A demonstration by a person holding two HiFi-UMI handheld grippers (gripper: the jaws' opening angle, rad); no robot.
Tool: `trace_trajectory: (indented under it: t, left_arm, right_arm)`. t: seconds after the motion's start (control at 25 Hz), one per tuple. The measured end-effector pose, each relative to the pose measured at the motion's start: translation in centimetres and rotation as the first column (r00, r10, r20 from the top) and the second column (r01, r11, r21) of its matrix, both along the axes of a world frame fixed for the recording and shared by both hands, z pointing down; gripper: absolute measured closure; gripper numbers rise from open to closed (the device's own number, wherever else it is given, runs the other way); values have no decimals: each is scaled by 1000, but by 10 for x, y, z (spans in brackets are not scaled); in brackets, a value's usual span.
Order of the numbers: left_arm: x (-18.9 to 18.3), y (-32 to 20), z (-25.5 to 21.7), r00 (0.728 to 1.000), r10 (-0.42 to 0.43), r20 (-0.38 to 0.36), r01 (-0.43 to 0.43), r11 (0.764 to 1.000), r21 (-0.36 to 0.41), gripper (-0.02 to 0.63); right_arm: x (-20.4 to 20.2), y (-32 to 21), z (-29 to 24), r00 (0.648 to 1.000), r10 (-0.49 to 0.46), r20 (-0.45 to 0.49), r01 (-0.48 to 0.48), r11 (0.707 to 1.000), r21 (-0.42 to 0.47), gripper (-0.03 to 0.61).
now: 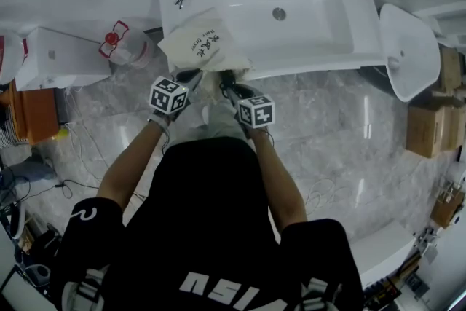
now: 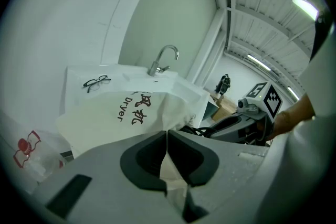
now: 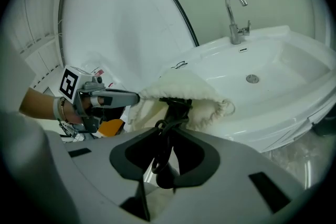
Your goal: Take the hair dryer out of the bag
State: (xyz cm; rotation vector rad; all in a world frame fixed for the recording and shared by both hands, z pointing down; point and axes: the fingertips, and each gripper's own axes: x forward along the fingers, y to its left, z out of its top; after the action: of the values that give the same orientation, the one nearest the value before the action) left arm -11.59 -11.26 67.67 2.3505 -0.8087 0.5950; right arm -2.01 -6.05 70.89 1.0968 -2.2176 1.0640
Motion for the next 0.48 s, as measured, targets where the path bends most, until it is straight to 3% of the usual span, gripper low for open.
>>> trace_trajectory:
  t: [0.08,0.16,0.2,0.48]
  left_arm:
    - [1,2,0,1000,5,4,-5,1000,0,603]
    - [2,3,0,1000,9,5,-9,1000,-1,603]
    - [2,4,1,1000,11,5,-11,1000,-1,603]
    - [4,5,-6,999,24,-34,-25,1000,-9,603]
  right_arm:
    - [-1,-2,-1,1000,0,-30,0,1000,4,463]
    - [-3,-8,-1,999,3,-50,-3,1000,5,341]
    - [-4,-12,-1,998,9,-56,-8,1000,9,314]
    - [-12,-50,3,988,58,-145,-52,998,44,299]
